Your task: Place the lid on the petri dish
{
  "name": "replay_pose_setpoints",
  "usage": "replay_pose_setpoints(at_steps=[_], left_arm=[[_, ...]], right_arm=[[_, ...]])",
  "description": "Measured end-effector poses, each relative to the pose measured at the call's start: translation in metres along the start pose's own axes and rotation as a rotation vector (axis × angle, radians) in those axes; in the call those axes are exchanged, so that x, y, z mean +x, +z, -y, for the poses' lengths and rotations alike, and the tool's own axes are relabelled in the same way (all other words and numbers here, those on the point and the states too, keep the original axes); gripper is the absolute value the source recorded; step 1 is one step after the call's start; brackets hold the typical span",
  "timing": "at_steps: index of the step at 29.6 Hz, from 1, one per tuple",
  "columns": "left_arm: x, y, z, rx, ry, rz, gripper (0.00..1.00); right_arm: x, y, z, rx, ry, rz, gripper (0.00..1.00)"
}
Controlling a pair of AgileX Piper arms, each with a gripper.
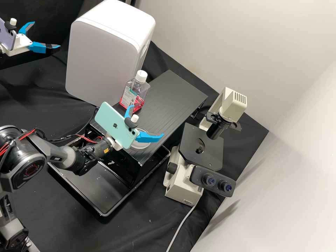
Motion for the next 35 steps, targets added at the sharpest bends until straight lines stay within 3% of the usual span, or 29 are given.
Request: replay_pose_setpoints(at_steps=[11,16,17,20,23,26,29,35], left_arm=[[0.0,0.0,0.0,0.0,0.0,0.0,1.0],[0.0,0.006,0.0018,-0.016,0.0,-0.015,1.0],[0.0,0.01,0.0028,-0.025,0.0,-0.019,1.0],[-0.002,0.023,0.0049,-0.023,0.007,-0.009,1.0],[-0.005,0.045,0.0076,-0.026,0.039,0.003,1.0],[-0.01,0.064,0.0148,-0.027,0.057,0.046,1.0],[-0.017,0.076,0.0294,-0.013,0.047,0.091,1.0],[-0.03,0.09,0.0557,0.0,-0.041,0.125,1.0]], right_arm=[[0.0,0.0,0.0,0.0,0.0,0.0,1.0],[0.0,0.0,0.0,0.0,0.0,0.0,1.0],[0.0,0.0,0.0,0.0,0.0,0.0,1.0],[0.0,0.0,0.0,0.0,0.0,0.0,1.0],[0.0,0.0,0.0,0.0,0.0,0.0,1.0],[0.0,0.0,0.0,0.0,0.0,0.0,1.0],[0.0,0.0,0.0,0.0,0.0,0.0,1.0],[0.0,0.0,0.0,0.0,0.0,0.0,1.0]])
